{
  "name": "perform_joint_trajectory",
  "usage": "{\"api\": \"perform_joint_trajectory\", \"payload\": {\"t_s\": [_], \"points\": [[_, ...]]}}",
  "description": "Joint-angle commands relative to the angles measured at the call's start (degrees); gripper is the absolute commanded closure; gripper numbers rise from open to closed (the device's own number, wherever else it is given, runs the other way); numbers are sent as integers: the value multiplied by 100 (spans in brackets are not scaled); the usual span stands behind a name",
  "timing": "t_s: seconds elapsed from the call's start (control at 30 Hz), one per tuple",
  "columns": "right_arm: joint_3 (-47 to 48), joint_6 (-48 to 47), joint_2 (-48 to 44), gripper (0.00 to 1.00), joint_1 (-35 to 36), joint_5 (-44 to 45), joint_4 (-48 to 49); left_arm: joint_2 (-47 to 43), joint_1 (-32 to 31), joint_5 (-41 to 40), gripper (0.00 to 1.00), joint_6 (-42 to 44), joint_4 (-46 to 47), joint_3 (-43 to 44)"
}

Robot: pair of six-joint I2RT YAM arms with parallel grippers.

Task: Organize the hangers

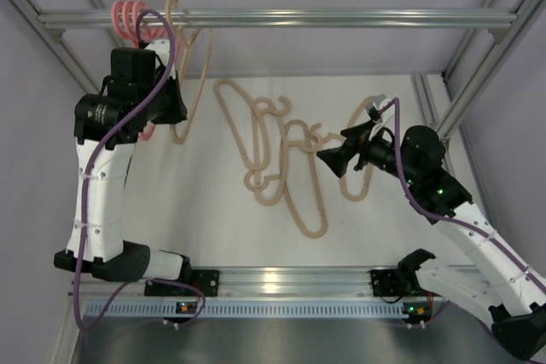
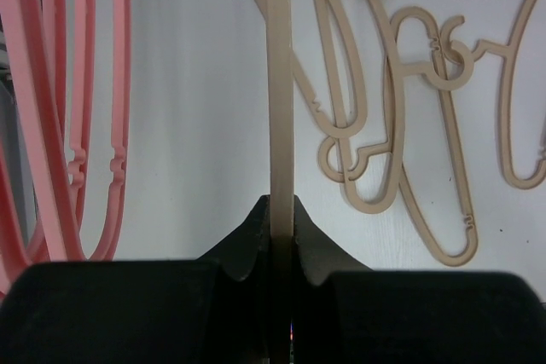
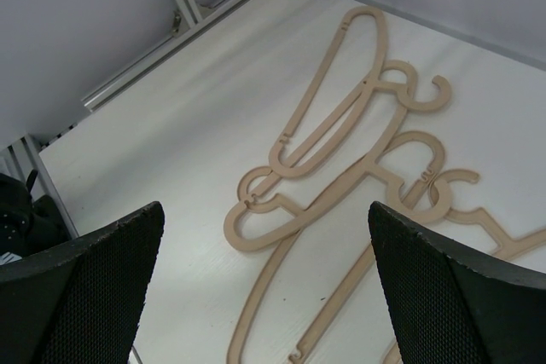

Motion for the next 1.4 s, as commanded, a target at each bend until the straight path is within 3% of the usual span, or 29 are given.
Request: {"api": "perform_joint_trajectory", "payload": {"t_s": [0.0,0.87,1.07,1.1,1.13,1.2,1.23,1.37], "points": [[11,68,-81,0,-9,-97,76,133,143,19,100,-145,19,78],[-95,191,51,1,-9,-264,252,599,1084,529,100,-127,150,-317],[-165,182,165,1,-18,-212,287,486,1154,99,100,-224,194,-423],[-174,182,200,1,-9,-203,287,433,1154,81,91,-259,220,-414],[-191,199,270,1,-9,-142,296,380,1154,72,75,-285,255,-414],[-244,243,402,1,-9,42,296,178,1154,37,59,-320,343,-405],[-253,270,446,1,-9,122,296,108,1154,19,42,-338,361,-396],[-323,419,754,1,-9,447,287,-349,1154,-130,9,-487,475,-440]]}}
